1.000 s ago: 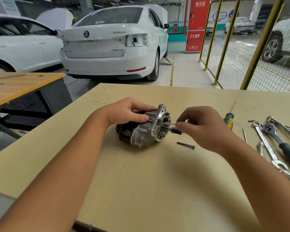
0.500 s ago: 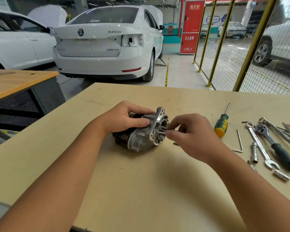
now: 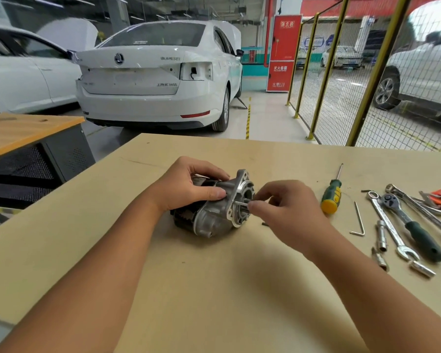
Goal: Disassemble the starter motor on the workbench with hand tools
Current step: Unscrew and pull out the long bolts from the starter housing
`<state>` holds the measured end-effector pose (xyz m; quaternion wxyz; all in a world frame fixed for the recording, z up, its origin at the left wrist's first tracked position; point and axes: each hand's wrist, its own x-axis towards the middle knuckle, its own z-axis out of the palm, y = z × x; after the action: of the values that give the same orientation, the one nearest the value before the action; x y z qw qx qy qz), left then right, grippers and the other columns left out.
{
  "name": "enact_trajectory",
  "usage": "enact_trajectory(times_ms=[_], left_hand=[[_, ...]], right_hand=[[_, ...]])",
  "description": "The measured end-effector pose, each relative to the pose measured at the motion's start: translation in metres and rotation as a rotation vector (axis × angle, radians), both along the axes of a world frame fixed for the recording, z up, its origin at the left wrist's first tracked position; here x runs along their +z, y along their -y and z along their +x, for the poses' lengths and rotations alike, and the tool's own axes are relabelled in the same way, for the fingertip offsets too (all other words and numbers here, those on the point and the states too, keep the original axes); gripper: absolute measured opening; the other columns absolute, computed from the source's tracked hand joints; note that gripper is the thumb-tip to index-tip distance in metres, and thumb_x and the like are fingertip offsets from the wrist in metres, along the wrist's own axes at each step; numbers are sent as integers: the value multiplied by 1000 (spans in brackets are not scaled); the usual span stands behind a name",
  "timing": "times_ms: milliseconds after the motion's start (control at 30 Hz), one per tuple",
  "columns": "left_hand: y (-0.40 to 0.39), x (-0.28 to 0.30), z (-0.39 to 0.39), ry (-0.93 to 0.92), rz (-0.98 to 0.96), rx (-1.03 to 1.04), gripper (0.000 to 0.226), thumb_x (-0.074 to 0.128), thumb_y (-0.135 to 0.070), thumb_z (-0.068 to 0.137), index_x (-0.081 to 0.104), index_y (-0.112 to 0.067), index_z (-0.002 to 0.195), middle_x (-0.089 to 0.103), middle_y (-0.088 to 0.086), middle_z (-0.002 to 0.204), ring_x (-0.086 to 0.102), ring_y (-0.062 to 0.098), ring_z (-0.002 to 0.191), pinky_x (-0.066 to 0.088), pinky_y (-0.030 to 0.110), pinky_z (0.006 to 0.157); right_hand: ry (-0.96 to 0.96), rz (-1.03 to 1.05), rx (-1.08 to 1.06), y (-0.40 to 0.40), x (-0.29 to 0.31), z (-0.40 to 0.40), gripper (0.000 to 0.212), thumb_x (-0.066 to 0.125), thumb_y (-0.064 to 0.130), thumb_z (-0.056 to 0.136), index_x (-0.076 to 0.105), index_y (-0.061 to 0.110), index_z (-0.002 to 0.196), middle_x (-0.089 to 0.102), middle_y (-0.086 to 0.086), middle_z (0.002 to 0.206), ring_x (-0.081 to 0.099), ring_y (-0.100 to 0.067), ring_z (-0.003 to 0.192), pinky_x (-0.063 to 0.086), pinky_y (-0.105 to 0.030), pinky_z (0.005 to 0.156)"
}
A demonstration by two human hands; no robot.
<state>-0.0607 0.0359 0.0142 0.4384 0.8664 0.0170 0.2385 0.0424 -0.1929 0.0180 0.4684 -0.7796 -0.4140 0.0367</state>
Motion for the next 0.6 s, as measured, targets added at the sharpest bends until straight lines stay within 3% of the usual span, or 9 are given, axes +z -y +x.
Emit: enact_trajectory(times_ms=[100, 200, 267, 333, 433, 533, 600], left_hand=[[1, 2, -1, -2, -10, 3, 29, 88, -16, 75, 82, -16, 104, 79, -5, 109, 73, 12, 108, 53, 21, 96], [2, 3, -2, -12, -27, 5, 28, 88, -10, 77, 82, -15, 103, 79, -4, 108, 73, 13, 107, 54, 21, 95], [2, 4, -2, -19, -25, 12, 28, 88, -10, 77, 82, -16, 103, 79, -3, 108, 73, 14, 107, 55, 23, 96], [2, 4, -1, -23, -22, 11, 27, 88, -9, 78, 81, -17, 103, 79, -2, 106, 74, 14, 105, 55, 22, 94], [3, 4, 0, -29, -17, 7, 26, 88, -12, 78, 81, -17, 102, 79, -3, 104, 73, 13, 102, 53, 18, 90], [5, 5, 0, -43, -31, 3, 26, 86, -17, 76, 80, -17, 102, 78, -4, 103, 73, 11, 101, 52, 18, 91], [7, 6, 0, -56, -11, 4, 26, 85, -16, 77, 80, -18, 103, 78, -4, 103, 72, 10, 102, 52, 19, 93]], right_hand=[[-61, 50, -13, -2, -3, 3, 14, 75, 26, 82, 71, 24, 69, 56, 11, 49, 47, -5, 44, 41, -22, 43], [-96, 49, -26, -6, -3, 0, 14, 75, 25, 82, 72, 22, 69, 55, 12, 48, 49, -7, 48, 58, -43, 56], [-102, 32, -18, -6, -2, 0, 15, 75, 24, 83, 72, 22, 69, 55, 11, 48, 50, -8, 49, 59, -49, 61], [-58, 19, -1, -4, -2, 0, 17, 75, 24, 85, 71, 22, 69, 57, 10, 49, 50, -6, 47, 58, -42, 57], [159, 2, 5, -3, -1, -3, 19, 72, 23, 86, 67, 24, 68, 58, 16, 54, 50, -7, 49, 39, -20, 46], [429, -31, 1, -3, -1, -9, 12, 69, 18, 87, 68, 20, 74, 56, 7, 55, 51, -16, 51, 47, -35, 49], [417, -14, -2, -3, -3, -10, 12, 69, 18, 87, 68, 21, 75, 55, 9, 53, 51, -15, 50, 47, -32, 48]])
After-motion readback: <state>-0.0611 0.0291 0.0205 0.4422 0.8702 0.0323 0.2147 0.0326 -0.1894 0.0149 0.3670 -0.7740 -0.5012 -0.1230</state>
